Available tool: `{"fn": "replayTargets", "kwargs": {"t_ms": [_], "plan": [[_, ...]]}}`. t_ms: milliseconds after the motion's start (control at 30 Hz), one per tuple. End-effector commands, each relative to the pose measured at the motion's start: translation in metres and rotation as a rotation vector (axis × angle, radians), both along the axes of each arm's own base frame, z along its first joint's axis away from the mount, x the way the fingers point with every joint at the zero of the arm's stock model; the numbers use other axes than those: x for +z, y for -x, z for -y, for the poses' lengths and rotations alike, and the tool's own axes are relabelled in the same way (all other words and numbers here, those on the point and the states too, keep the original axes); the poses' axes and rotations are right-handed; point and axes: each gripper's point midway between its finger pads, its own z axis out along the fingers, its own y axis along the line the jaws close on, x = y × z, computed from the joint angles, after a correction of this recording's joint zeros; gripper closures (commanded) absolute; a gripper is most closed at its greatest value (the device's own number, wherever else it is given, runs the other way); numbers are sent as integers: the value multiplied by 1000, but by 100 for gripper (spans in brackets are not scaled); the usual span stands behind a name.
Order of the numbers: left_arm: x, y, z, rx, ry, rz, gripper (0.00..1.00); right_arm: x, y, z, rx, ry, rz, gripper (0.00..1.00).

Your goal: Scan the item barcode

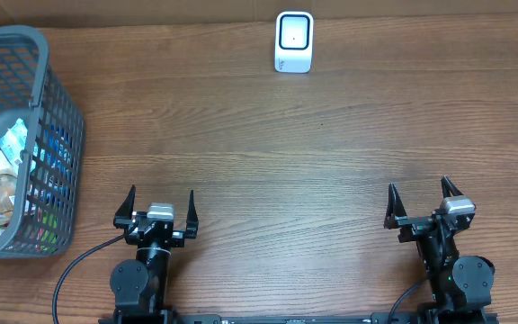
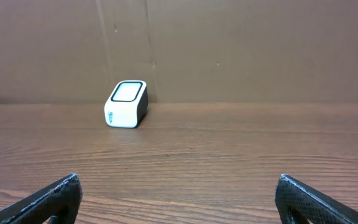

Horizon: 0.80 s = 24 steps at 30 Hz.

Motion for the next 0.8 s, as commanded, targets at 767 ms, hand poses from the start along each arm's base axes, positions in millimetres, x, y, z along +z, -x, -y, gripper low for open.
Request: {"fn": "replayTargets", "kwargs": {"t_ms": [767], "plan": [[2, 0, 0, -2, -11, 14, 0, -1, 0, 0, -4, -4, 4, 0]]}}
